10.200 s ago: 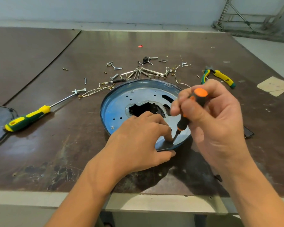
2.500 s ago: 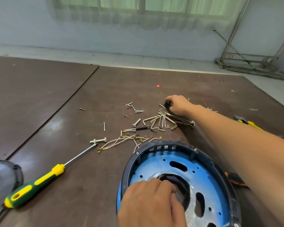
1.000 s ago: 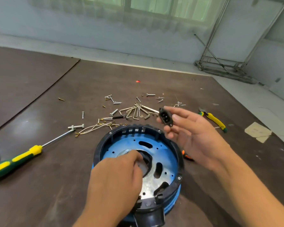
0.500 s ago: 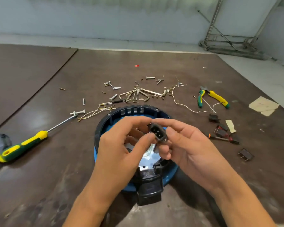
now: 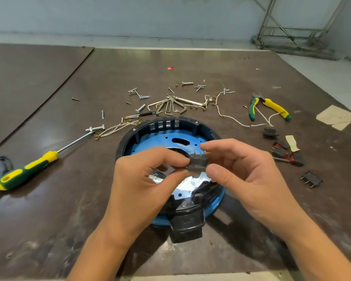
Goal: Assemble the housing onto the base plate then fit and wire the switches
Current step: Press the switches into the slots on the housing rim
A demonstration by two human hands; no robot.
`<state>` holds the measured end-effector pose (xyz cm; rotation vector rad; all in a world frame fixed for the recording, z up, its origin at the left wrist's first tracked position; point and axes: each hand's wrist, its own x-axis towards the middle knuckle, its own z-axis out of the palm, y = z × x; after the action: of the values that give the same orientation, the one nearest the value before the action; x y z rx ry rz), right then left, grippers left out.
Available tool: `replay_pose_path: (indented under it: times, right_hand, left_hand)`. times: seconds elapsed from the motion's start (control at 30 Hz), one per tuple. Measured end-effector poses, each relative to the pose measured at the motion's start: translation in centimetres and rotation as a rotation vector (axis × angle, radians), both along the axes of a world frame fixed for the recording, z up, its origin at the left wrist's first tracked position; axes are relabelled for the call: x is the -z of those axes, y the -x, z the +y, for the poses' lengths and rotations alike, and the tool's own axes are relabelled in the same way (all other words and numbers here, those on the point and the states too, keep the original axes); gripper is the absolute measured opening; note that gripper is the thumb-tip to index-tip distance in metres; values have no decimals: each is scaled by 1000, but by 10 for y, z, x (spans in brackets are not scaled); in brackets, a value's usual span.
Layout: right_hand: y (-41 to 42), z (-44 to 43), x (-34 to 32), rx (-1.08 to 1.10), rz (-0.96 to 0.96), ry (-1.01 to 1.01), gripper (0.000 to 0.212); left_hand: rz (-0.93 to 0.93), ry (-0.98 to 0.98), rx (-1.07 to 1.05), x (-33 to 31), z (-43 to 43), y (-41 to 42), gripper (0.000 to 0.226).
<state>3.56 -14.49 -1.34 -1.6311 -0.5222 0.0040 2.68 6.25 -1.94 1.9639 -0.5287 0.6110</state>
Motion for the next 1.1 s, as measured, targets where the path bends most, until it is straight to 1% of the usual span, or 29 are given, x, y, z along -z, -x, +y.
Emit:
replay_pose_path:
  times: [0.1,0.2,0.5,0.63,0.87,1.0,1.1]
  right_hand:
    - [-2,1,4,25,-1,-46,29]
    - [-2,2,8,15,6,-56,29]
    - [-4,1,8,11,-30,-32,30]
    - [-3,3,7,36,-111,88,31]
    - [-6,0,7,23,-284,359,19]
    - [-8,-2,9,-36,-286,403,16]
    - [-8,-1,11,-44,-293,414,13]
  left_hand:
    - [-21,24,7,5,-2,0,14]
    - [9,40,22,9,-1,-1,13]
    - [7,-53,24,4,1,-1,15]
    - [88,-82,46,-4,10,1,20]
    - [289,-141,164,-10,28,5,13]
    - [363,-172,207,-11,32,5,12]
    - [397,-213,244,-12,35,5,8]
